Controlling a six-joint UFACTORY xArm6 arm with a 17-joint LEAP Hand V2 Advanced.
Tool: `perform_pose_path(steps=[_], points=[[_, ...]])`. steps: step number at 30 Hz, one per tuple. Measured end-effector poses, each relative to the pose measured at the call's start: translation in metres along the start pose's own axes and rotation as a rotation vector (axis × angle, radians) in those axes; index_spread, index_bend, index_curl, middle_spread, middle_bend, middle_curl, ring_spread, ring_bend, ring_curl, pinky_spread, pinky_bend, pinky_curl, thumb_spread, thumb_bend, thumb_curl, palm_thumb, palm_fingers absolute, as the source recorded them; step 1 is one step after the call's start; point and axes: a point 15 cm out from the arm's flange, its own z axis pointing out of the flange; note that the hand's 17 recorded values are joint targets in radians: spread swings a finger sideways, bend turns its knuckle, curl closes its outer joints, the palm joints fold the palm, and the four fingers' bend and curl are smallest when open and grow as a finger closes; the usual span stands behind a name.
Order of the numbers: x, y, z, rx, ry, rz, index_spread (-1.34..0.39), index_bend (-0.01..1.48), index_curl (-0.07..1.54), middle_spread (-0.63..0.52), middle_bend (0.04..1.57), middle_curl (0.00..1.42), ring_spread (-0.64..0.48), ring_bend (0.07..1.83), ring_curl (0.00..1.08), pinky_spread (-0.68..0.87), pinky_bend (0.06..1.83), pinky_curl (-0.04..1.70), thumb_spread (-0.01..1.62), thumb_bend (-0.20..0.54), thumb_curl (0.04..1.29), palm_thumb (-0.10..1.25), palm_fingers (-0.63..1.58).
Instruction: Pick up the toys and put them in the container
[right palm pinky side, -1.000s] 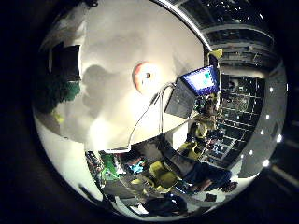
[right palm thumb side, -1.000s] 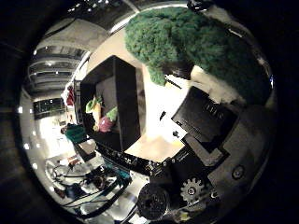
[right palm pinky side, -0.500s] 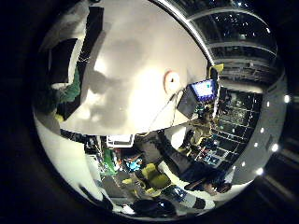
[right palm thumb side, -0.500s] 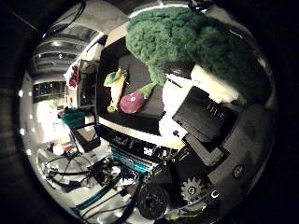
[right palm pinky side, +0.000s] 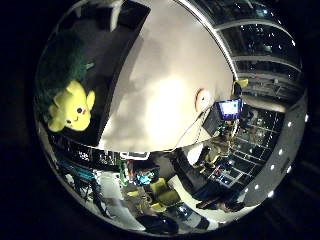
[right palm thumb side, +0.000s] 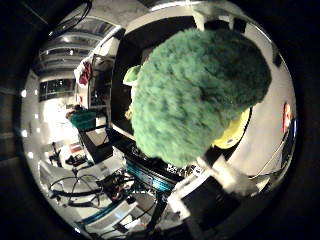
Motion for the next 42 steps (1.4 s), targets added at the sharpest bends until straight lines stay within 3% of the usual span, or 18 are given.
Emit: perform_pose_path(steps=[6, 12, 19, 28, 42], points=[[0.062, 0.037, 0.008, 0.0, -0.01, 0.096, -0.45, 0.22, 0.35, 0.02, 0.22, 0.31, 0.18, 0.22, 0.25, 0.43, 0.3, 0.46, 1.0, -0.025, 0.44, 0.85, 0.08], [0.176, 0.078, 0.012, 0.079, 0.01, 0.312, -0.41, 0.17, 0.34, 0.01, 0.21, 0.32, 0.16, 0.21, 0.26, 0.41, 0.24, 0.4, 1.01, -0.023, 0.44, 0.84, 0.19], [0.29, 0.113, 0.017, 0.158, 0.068, 0.451, -0.39, 0.16, 0.3, 0.0, 0.2, 0.33, 0.15, 0.22, 0.26, 0.4, 0.24, 0.37, 1.01, -0.023, 0.43, 0.83, 0.22], [0.338, 0.144, 0.023, 0.164, 0.086, 0.487, -0.38, 0.16, 0.29, -0.02, 0.21, 0.34, 0.1, 0.25, 0.26, 0.39, 0.24, 0.34, 1.01, -0.023, 0.43, 0.82, 0.29], [0.339, 0.149, 0.018, 0.155, 0.092, 0.463, -0.4, 0.17, 0.3, -0.07, 0.27, 0.36, 0.05, 0.28, 0.25, 0.38, 0.21, 0.3, 1.01, -0.024, 0.42, 0.81, 0.37]])
